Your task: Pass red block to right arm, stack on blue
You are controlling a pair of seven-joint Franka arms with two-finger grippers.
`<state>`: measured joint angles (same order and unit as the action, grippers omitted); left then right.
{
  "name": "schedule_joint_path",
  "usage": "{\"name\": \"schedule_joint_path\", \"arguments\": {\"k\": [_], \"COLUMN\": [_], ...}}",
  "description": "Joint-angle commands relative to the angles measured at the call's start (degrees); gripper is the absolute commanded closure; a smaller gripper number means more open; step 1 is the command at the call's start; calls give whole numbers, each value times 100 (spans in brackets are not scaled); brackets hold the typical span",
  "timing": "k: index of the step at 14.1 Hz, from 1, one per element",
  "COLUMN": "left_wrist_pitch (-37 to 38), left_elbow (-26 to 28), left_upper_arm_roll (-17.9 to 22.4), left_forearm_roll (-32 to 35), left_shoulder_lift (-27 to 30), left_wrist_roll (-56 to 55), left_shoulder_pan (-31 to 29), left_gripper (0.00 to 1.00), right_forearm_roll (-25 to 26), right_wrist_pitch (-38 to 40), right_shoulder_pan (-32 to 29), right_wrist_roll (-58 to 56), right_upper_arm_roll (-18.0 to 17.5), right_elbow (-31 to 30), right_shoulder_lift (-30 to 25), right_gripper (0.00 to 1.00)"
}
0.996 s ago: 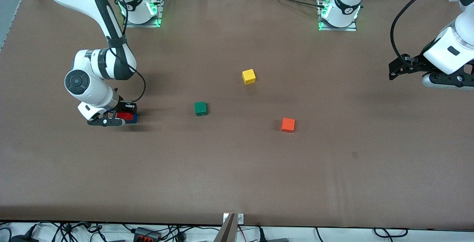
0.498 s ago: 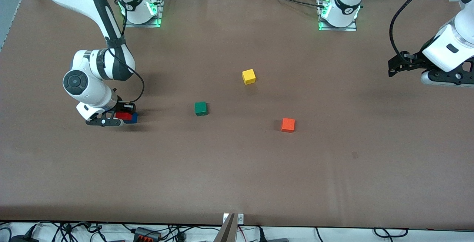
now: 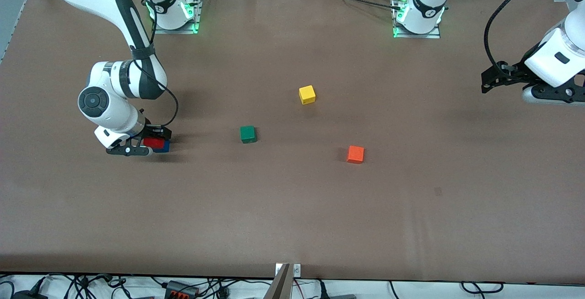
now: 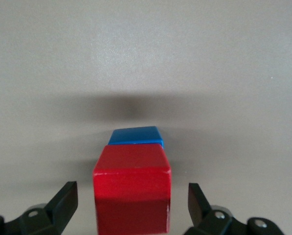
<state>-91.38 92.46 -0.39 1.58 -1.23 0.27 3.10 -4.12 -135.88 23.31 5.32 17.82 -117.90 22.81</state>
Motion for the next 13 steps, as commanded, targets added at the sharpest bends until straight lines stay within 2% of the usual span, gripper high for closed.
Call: {"name": "schedule_joint_path", "arguments": {"k": [1, 7, 10, 13], "left_wrist_pitch": [94, 94, 85, 94], "left_elbow": [-26, -61, -61, -70], "left_upper_arm_roll": [30, 21, 13, 13], "left_forearm_roll": [-106, -106, -106, -106], "left_shoulder_lift": [62, 53, 62, 53], "left_wrist_roll": [87, 87, 87, 87], "left_shoulder_pan": [-2, 6, 6, 6], "left_gripper": [0, 0, 0, 0], "right_forearm_roll": [61, 69, 61, 17], "right_wrist_pitch": [857, 2959, 3724, 4156], "right_shoulder_pan": [-10, -37, -54, -160], "right_wrist_roll": [329, 189, -152, -435], "right_upper_arm_roll": [-7, 195, 441, 547], "right_elbow": [476, 2233, 3218, 3668], "right_shoulder_lift": [-188, -487, -497, -505], "right_gripper": [0, 0, 0, 0]}}
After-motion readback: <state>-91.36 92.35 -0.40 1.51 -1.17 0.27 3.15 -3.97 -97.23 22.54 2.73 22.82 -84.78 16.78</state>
